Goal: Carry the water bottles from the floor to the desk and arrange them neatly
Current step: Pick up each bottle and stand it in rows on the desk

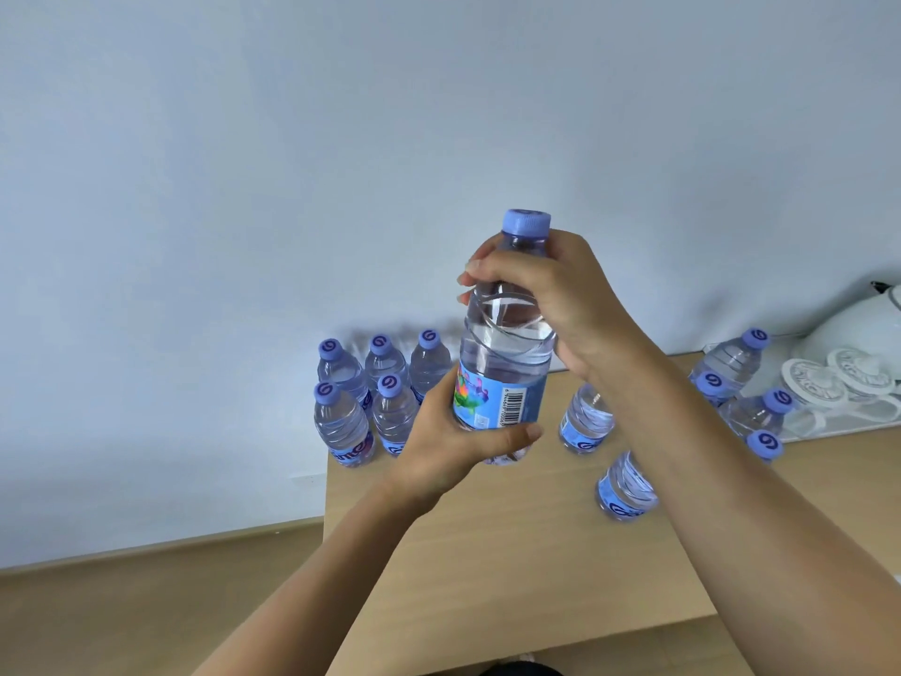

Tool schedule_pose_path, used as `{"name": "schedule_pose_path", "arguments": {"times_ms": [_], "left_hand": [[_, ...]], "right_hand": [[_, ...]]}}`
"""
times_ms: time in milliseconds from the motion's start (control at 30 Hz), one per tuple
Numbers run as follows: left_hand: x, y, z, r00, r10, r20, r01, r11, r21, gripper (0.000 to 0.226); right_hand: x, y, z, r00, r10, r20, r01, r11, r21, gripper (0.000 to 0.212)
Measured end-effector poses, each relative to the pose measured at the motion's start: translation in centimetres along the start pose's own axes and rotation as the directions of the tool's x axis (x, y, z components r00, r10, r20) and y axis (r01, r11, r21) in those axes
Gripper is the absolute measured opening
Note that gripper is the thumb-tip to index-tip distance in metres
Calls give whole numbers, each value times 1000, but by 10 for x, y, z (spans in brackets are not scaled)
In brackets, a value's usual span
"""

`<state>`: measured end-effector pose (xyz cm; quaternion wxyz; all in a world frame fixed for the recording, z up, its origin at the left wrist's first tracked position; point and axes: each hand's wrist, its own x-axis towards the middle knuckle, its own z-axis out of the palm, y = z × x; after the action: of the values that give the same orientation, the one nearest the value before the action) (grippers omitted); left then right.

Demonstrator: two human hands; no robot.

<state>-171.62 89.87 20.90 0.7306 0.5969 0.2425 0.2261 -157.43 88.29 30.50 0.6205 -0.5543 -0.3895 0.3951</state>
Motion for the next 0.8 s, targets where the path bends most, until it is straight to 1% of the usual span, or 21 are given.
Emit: {"name": "schedule_pose_path", "arguments": {"times_ms": [67, 100, 200, 267, 300, 433, 567, 667, 800], "left_hand": [[-2, 1, 2, 1000, 10, -16, -10, 1000, -5, 45], [-4, 2, 3, 1000, 9, -22, -9, 1000, -11, 44], [-4, 5, 7, 999, 9, -46, -11, 999, -43, 41], [-3, 9, 11, 997, 24, -73, -28, 998, -57, 41], [-3, 11, 12, 996, 31, -82, -36, 998, -60, 42], [-6, 17, 12, 995, 35, -92, -39, 998, -44, 52], [-9, 22, 10, 999, 23, -29, -24, 999, -29, 47], [-11, 25, 9, 1000, 21, 8, -20, 997, -77, 53], [-13, 27, 6, 996, 2, 93, 17, 980, -200, 57]], "right_hand": [[-1, -2, 2, 999, -1, -35, 1, 1000, 9, 9], [-2, -2, 2, 997, -11, -76, 10, 1000, -9, 12], [-6, 2, 6, 979, -60, -196, 30, 988, -153, 29], [-11, 2, 12, 977, -63, -206, 26, 984, -175, 38], [-13, 1, 14, 977, -67, -203, 31, 984, -177, 38], [-14, -5, 17, 975, -81, -208, 56, 991, -122, 27], [-15, -7, 16, 976, -69, -204, 55, 996, -75, 22], [-14, -10, 12, 982, -68, -179, 63, 997, -32, 18], [-13, -12, 7, 993, -59, -99, 66, 996, 67, 17]]}}
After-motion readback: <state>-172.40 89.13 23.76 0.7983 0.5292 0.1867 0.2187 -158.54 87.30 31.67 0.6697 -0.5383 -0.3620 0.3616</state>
